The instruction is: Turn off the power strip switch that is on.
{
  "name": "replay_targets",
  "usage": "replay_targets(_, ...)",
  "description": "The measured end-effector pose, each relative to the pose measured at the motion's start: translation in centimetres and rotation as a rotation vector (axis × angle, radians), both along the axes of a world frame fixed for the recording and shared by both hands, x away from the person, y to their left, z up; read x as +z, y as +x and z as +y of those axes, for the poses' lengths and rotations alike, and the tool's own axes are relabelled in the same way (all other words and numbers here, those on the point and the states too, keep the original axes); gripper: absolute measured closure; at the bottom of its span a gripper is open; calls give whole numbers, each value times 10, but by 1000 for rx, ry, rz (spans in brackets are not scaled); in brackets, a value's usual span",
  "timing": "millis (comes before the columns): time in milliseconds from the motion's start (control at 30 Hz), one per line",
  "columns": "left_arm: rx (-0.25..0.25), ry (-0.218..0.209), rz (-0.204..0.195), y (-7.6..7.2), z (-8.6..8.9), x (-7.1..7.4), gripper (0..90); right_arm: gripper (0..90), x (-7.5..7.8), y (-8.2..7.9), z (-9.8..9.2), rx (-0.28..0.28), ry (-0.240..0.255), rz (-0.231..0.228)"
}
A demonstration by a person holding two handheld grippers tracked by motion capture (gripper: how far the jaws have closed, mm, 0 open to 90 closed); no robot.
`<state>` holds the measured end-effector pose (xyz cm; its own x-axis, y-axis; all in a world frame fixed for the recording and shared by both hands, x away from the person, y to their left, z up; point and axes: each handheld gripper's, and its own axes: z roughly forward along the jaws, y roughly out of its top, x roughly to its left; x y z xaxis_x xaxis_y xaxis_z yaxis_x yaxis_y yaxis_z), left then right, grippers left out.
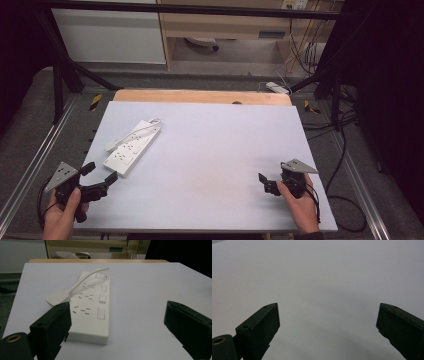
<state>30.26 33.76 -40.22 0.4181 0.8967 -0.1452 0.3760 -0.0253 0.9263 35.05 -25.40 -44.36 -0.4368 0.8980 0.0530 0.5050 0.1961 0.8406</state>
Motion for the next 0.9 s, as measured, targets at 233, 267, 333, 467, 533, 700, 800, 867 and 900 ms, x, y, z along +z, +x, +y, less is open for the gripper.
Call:
replay_targets(233,11,-16,8,2,0,-1,75,53,0,0,1,3,0,-4)
replay_targets(267,13,-13,10,2,1,-1,75,53,0,1,1,4,0,-4)
replay_targets(333,16,-28,14,3,1,-1,76,53,-1,1,1,6,0,-5)
replay_targets(467,8,-33,15,3,0,1,76,53,0,1,1,6,4,-7)
replay_targets(533,1,-30,13,3,0,2,75,52,0,0,0,4,-1,-6)
replay_targets(700,-3,-26,20,4,-1,5,71,53,0,0,2,8,-2,-8)
replay_targets(800,4,-24,22,6,0,7,70,52,0,0,3,17,-3,-9)
replay_targets(867,9,-18,22,8,-1,10,70,51,0,-1,2,22,-8,-12)
replay_targets(900,11,-16,19,9,-2,11,70,51,0,-1,2,22,-6,-11)
